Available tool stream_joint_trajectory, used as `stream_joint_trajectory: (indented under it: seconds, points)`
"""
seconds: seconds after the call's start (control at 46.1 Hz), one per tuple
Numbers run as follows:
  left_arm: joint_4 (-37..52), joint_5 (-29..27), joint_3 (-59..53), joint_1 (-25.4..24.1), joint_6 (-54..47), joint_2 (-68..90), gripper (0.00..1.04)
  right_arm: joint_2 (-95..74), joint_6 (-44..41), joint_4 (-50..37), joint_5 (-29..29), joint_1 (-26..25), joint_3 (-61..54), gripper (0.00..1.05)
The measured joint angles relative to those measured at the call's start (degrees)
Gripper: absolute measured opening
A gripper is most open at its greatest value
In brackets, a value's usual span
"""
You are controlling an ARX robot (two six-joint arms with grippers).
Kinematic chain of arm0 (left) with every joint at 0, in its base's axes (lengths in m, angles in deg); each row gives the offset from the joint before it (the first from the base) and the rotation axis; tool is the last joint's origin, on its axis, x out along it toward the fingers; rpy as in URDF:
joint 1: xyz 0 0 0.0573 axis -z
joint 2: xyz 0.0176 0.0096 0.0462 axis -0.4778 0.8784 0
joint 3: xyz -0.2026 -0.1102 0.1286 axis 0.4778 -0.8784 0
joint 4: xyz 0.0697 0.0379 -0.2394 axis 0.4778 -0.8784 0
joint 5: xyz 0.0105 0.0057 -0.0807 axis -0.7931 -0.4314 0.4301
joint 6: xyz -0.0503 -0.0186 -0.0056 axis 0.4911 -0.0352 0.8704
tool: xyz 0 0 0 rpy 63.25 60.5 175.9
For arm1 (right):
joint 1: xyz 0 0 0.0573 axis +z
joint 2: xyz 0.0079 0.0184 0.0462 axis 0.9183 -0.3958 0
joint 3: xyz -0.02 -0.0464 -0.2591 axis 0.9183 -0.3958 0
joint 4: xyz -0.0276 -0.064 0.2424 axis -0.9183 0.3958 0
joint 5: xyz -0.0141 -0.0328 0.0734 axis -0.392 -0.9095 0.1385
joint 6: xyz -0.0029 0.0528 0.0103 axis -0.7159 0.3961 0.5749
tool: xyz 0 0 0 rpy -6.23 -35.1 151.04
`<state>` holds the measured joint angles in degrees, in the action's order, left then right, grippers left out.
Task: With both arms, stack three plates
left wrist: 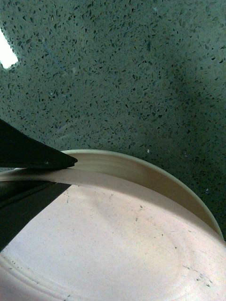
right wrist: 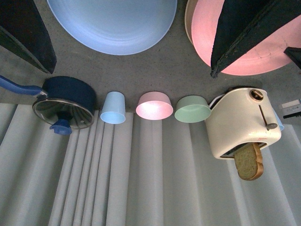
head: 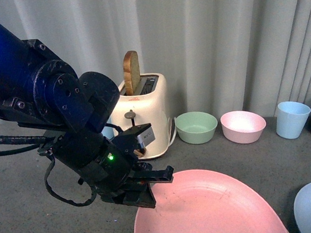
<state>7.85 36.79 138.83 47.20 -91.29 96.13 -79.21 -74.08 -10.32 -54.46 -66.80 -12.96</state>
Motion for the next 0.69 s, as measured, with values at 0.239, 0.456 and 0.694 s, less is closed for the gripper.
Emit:
stream_joint_trajectory:
  seconds: [0.239, 0.456, 0.694]
  points:
    - [0.4, -0.4, 0.0, 1.0, 0.6, 0.5, 0.11, 0.0, 0.0, 0.0, 0.0, 0.0, 0.0, 0.97]
    - [0.3, -0.4, 0.2, 1.2, 0.8, 0.5, 0.49, 0.0, 0.0, 0.0, 0.0, 0.0, 0.0, 0.97]
    - [2.3, -0.9, 0.4, -0.6, -0.9, -3.1, 0.98, 0.0, 0.0, 0.0, 0.0, 0.0, 0.0, 0.97]
